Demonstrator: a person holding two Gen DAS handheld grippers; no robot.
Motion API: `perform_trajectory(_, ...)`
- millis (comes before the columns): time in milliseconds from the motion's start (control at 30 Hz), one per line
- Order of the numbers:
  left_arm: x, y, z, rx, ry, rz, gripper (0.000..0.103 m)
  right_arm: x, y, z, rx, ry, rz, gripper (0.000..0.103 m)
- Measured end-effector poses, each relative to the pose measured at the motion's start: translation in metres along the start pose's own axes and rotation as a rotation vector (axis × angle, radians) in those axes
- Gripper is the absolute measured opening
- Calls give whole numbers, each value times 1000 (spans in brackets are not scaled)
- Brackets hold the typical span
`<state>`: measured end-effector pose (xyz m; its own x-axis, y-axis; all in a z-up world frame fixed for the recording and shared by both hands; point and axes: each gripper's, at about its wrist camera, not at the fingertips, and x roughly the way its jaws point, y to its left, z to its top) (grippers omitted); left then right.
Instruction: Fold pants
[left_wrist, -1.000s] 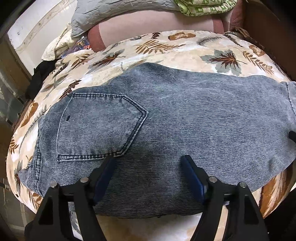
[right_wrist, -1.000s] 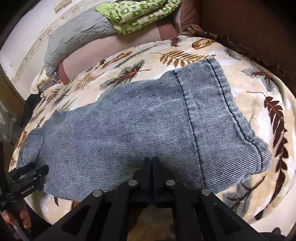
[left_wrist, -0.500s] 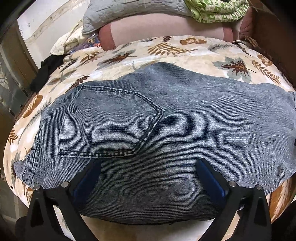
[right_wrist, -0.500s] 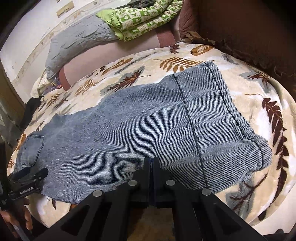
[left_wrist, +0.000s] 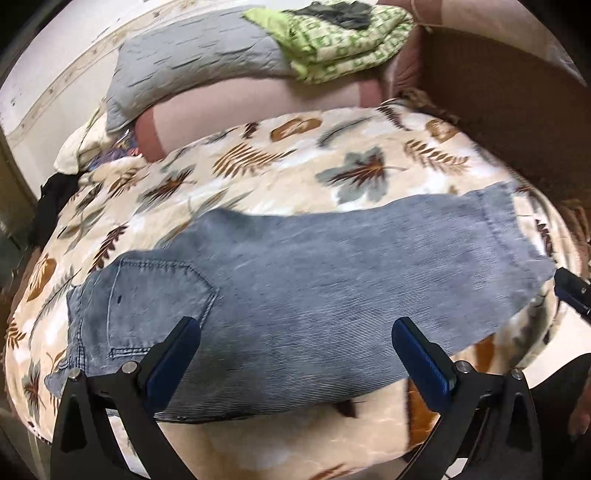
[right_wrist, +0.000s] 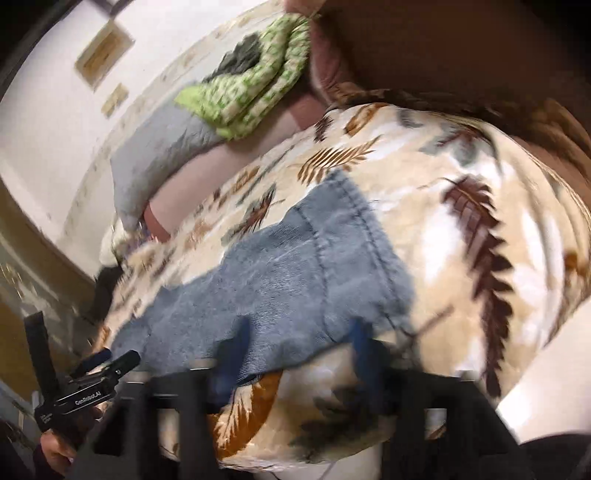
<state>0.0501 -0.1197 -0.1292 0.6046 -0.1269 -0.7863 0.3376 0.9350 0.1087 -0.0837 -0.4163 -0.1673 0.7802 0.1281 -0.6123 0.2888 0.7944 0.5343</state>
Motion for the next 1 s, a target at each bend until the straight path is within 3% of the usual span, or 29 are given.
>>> perform_trajectory(200,-1,-14,0,31,10,-25,103,17,-22,4,94,56,-32,65)
perform_trajectory(400,23,-5,-1,5,67,3,103,37,-44,5,205,93,-8,65)
perform_trajectory(600,37,-18,16,49,91,-8,103,48,-50,9,290,79,15,67)
perform_trajectory(767,45,-32,27,47,113,-63,103,50,-57,13,369,37,80,66)
perform_trajectory(867,57,-52,36,77,140,-76,103,50,-57,15,385,18,133,44)
perform_trajectory(1000,65,-81,52,131,129,-85,103,61,-64,15,441,40,145,44)
